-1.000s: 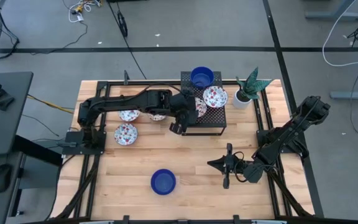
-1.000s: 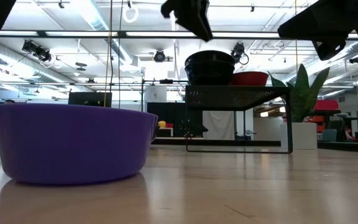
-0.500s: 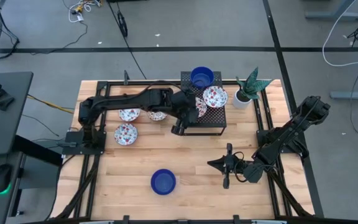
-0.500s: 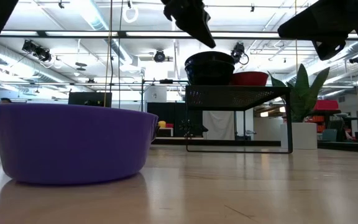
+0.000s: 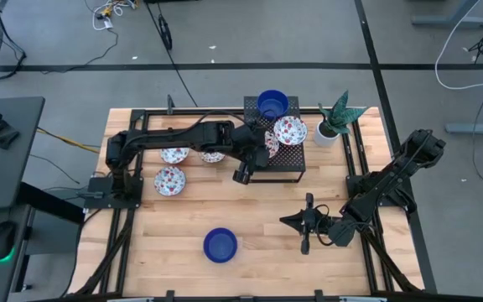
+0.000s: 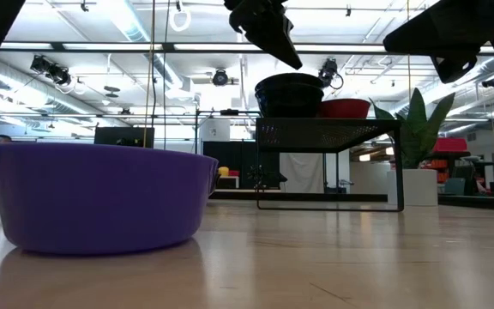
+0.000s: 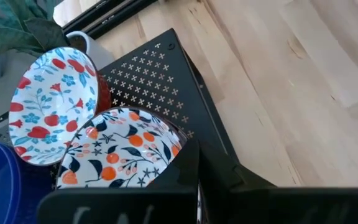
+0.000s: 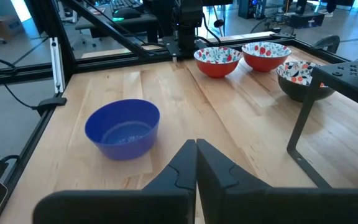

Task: Pick & Place Mini bowls
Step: Stack the bottom black and white bowl on top of the black and white bowl on the shelf, then stack the bottom red and white bowl on top of the red and white bowl on the shelf

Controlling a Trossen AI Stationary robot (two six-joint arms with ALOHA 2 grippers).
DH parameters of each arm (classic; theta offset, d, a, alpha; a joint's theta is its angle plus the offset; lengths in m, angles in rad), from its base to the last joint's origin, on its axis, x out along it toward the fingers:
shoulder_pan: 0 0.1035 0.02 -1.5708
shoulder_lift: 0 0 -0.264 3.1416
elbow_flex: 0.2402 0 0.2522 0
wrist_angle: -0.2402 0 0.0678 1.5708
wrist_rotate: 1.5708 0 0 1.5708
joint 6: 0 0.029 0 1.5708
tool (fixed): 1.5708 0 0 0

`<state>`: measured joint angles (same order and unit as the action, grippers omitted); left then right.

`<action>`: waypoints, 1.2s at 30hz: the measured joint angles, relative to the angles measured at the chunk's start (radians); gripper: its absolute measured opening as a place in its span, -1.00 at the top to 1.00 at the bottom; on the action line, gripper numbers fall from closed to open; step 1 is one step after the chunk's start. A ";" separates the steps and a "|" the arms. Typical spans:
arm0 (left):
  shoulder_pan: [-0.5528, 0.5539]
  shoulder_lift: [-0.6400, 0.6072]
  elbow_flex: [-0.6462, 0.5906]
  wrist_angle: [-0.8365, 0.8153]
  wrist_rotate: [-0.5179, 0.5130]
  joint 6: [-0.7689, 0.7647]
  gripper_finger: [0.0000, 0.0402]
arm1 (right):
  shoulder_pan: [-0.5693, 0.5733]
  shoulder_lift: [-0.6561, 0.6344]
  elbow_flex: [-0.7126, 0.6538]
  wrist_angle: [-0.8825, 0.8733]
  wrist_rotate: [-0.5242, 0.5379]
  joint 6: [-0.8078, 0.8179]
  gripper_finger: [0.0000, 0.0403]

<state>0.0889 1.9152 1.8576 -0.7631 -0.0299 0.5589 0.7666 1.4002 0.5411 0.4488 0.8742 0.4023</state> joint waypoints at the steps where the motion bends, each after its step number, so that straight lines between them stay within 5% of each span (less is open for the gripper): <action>1: 0.000 0.000 0.000 0.002 0.000 0.000 0.96 | 0.000 0.000 0.000 0.000 0.000 0.000 0.96; 27: -0.026 0.024 0.003 0.136 -0.060 -0.046 0.98 | 0.000 0.000 0.000 -0.005 0.000 0.004 0.96; 36: -0.195 -0.165 -0.007 -0.159 -0.278 -0.159 0.99 | 0.000 0.000 0.000 -0.008 0.000 0.004 0.96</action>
<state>-0.1059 1.7503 1.8504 -0.9220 -0.3079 0.4004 0.7666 1.3998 0.5411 0.4404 0.8742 0.4065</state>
